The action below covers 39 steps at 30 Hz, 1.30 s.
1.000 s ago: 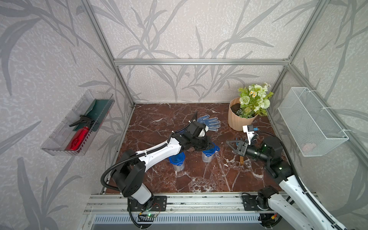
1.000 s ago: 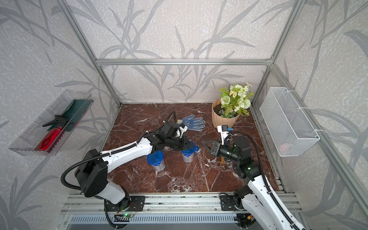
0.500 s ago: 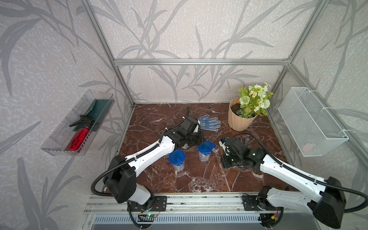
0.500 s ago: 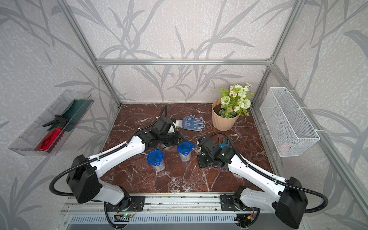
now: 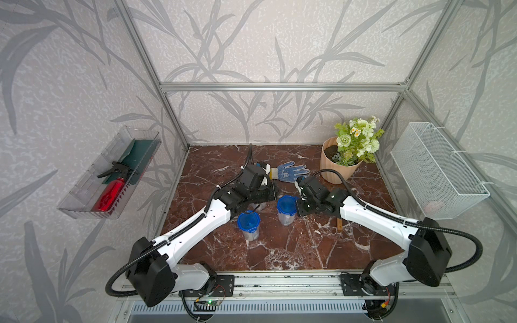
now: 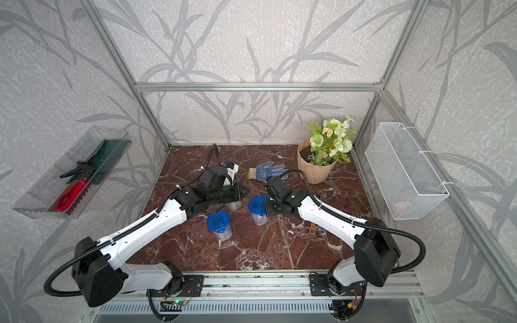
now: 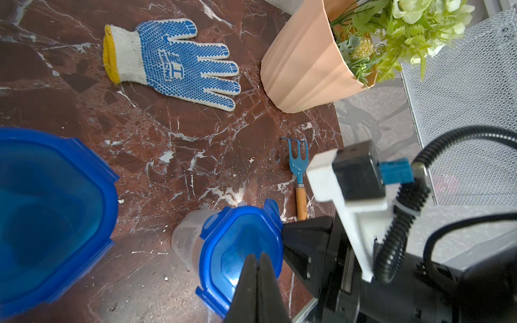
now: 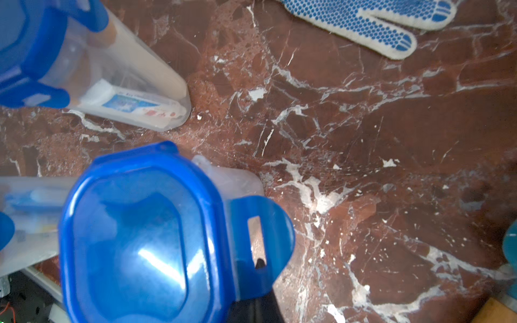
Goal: Take out toiletry kits
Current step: Adjust the container at the center of the board, then unfasten the latch on the container.
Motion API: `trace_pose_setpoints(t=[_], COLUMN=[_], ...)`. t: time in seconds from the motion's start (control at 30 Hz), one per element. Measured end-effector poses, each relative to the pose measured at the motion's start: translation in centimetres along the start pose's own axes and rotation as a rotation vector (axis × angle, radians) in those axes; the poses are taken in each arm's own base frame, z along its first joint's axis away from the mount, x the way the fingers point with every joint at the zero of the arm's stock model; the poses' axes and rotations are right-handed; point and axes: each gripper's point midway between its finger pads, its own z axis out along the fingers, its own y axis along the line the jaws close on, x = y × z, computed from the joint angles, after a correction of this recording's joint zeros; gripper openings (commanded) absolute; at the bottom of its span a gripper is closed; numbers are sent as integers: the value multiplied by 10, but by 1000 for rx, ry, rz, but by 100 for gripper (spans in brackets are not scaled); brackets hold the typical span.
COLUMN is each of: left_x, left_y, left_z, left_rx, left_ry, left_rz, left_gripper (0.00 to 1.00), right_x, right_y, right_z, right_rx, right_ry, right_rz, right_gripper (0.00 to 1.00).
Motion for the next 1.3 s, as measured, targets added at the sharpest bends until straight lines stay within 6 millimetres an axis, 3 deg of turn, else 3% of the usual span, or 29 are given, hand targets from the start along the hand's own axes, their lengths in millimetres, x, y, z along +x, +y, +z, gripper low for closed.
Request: trace_pose_setpoints(t=[0.33, 0.53, 0.67, 0.73, 0.97, 1.1, 1.2, 1.3], left_x=[7, 10, 12, 12, 4, 5, 9, 17], left_y=[10, 13, 15, 15, 1, -11, -14, -10], left_z=[2, 9, 14, 15, 25, 36, 43, 48], left_rx=[-26, -34, -43, -44, -27, -11, -10, -23], left_ry=[10, 31, 42, 44, 58, 87, 113, 144], left_rz=[16, 29, 27, 26, 31, 44, 48, 44], left_gripper=[5, 21, 23, 23, 6, 0, 0, 0], right_x=[-48, -64, -69, -64, -23, -6, 0, 2], right_y=[0, -2, -7, -12, -34, -24, -12, -4], right_z=[17, 24, 18, 13, -9, -16, -17, -16], right_rx=[-21, -34, -39, -51, -197, -367, -517, -634], right_ry=[-28, -25, -39, -44, -62, -91, -124, -134], right_rz=[1, -4, -4, 4, 123, 191, 257, 323], right_gripper=[0, 0, 5, 9, 20, 50, 57, 57])
